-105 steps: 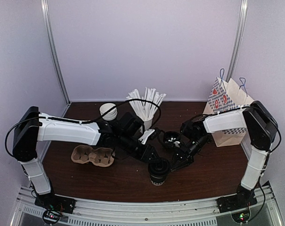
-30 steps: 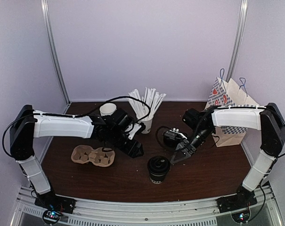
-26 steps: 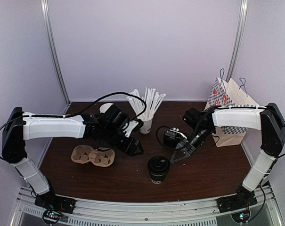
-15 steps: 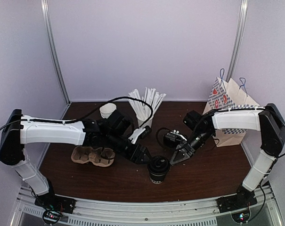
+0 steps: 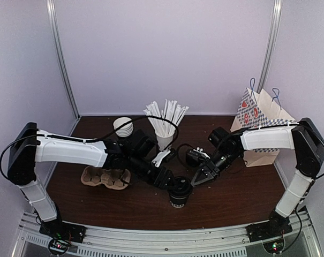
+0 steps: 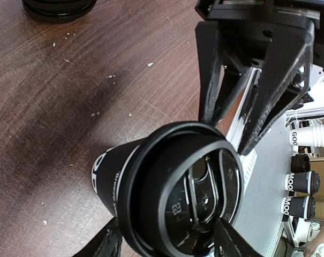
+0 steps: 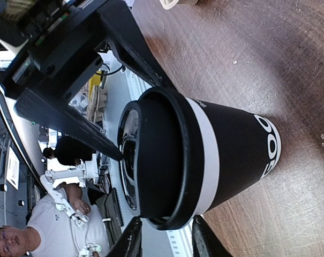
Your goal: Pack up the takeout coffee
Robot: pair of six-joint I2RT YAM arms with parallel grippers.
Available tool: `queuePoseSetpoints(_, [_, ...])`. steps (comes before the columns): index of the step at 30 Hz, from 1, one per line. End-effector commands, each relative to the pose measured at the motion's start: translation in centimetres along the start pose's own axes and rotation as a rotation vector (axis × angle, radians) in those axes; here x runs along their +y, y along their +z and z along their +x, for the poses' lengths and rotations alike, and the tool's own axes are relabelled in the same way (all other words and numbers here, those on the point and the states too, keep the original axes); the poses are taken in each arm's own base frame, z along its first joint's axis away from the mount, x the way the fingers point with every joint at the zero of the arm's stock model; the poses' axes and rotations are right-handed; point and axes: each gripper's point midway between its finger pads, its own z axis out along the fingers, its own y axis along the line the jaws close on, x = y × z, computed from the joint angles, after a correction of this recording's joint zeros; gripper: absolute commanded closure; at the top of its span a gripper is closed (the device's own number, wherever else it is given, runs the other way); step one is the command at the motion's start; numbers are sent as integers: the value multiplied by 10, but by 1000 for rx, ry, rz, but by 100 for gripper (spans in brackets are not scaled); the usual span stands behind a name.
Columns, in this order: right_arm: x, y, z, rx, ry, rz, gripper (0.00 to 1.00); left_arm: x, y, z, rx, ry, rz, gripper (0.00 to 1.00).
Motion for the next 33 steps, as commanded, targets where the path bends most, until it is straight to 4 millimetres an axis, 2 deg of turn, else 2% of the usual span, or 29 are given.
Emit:
queuePoseSetpoints(1, [-4,5,-3,-6,46,-42,70,12,9,5,26,-21,-25,42])
queuePoseSetpoints(13, [-28,12,-2,13,99,16,78,31,22,20,71,-42,-67,45])
queuePoseSetpoints(22, [-95,13,21,83,226,268,88,49,27,24,81,-59,-108,46])
queuePoseSetpoints(28, [-129,22,36,149,347,319,84,65,29,29,80,-92,-123,46])
queuePoseSetpoints(33, [-145,21,47,179,376,393,80,75,32,35,94,-110,-139,46])
